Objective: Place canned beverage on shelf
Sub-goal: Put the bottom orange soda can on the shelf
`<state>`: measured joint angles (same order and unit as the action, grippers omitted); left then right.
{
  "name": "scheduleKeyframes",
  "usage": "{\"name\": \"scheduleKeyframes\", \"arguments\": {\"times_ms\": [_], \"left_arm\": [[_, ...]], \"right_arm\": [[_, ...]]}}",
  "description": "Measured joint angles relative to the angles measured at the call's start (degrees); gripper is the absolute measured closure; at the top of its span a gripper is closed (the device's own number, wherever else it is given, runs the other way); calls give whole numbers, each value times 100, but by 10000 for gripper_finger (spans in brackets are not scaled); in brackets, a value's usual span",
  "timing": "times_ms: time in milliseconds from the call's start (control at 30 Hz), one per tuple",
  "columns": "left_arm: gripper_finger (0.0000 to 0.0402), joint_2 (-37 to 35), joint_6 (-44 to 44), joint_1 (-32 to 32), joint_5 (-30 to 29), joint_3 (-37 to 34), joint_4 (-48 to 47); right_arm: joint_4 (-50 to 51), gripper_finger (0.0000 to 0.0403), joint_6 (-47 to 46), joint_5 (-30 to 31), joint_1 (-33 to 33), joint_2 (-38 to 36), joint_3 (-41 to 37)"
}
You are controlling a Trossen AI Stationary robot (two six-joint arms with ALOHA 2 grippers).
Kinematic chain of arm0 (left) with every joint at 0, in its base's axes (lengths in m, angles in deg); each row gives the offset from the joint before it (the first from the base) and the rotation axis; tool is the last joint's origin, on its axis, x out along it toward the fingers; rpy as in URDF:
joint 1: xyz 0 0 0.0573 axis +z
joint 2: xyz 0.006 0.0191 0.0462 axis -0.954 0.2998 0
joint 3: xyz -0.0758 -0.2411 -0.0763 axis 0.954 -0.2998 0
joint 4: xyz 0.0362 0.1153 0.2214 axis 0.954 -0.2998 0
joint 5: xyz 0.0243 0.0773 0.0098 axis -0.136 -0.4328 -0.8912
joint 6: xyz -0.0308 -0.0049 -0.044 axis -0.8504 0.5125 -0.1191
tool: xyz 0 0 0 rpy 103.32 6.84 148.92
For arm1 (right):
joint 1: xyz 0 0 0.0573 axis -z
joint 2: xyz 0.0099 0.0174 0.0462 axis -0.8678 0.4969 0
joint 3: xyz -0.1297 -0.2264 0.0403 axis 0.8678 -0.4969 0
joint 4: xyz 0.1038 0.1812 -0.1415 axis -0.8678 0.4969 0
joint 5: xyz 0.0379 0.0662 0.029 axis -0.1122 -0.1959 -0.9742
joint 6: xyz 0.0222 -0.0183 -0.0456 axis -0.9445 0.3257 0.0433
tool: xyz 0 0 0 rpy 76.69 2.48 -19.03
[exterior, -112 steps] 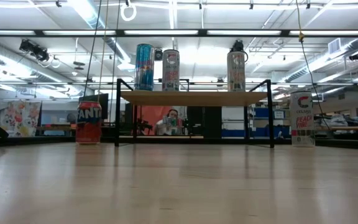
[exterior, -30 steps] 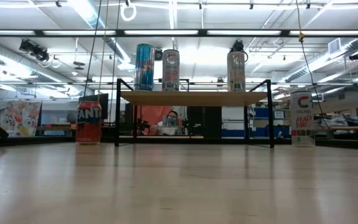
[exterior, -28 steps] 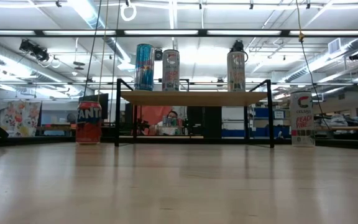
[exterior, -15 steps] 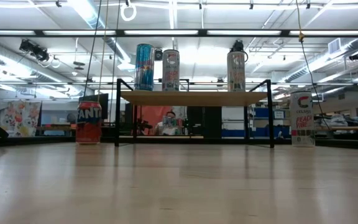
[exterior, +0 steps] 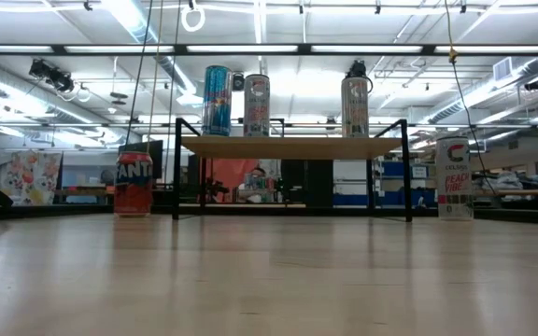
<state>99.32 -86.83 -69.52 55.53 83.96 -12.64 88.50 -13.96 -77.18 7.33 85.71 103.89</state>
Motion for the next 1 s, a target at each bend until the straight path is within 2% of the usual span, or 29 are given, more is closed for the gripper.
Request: {"name": "scheduleKeyframes", "arguments": {"times_ms": [233,467,700,1000], "left_arm": [[392,0,0,0,0,0,0],[392,0,117,0,0,0,0],[392,0,131,0,0,0,0],[392,0,157,0,0,0,0]], "right_arm": [[519,104,973,-119,480,9,612],[1598,104,2172,43,1225,9,1422],[2345,104,3829,275,2369,4,2109],[2428,104,6163,493,4068,0,2789]]}}
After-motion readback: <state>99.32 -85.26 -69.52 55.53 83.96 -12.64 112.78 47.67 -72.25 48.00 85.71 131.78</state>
